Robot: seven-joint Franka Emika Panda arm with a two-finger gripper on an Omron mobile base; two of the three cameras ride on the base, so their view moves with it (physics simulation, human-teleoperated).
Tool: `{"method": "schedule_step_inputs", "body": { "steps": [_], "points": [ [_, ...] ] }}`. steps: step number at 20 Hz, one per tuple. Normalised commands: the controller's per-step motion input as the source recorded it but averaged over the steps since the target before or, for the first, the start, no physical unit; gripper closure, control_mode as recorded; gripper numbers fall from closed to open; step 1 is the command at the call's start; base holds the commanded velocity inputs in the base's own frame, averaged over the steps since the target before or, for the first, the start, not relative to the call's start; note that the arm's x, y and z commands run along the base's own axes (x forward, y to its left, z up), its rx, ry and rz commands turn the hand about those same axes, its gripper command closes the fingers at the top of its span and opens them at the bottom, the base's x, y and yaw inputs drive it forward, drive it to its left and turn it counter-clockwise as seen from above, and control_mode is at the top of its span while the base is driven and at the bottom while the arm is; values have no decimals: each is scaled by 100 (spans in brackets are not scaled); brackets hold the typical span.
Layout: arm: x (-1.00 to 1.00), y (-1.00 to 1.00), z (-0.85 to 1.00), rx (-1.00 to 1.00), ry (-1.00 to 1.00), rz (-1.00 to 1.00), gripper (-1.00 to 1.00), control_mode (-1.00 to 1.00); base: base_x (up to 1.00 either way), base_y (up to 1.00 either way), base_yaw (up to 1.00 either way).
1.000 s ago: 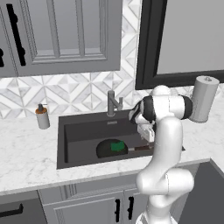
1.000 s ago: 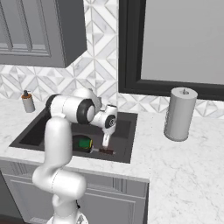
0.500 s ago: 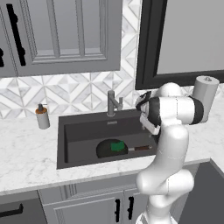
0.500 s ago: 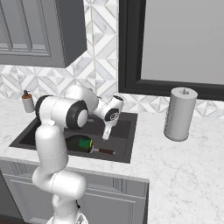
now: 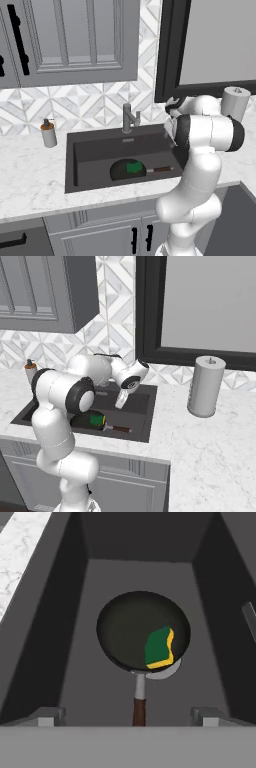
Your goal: Pick the pan and sponge and place them into the sink. Then turn on the water.
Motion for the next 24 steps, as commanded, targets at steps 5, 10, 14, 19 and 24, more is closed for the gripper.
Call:
{"method": "schedule_step_inputs", "body": {
  "steps": [5,10,14,19,24],
  "points": [
    [0,0,53,14,0,-15,-100,-100,0,0,0],
    [-4,0,24,13,-4,-17,-100,-100,0,0,0],
    [-4,0,12,14,-11,-15,-100,-100,0,0,0],
    [0,1,23,17,-13,-10,-100,-100,0,0,0],
    [-19,0,23,9,-15,-5,-100,-100,0,0,0]
  ]
}}
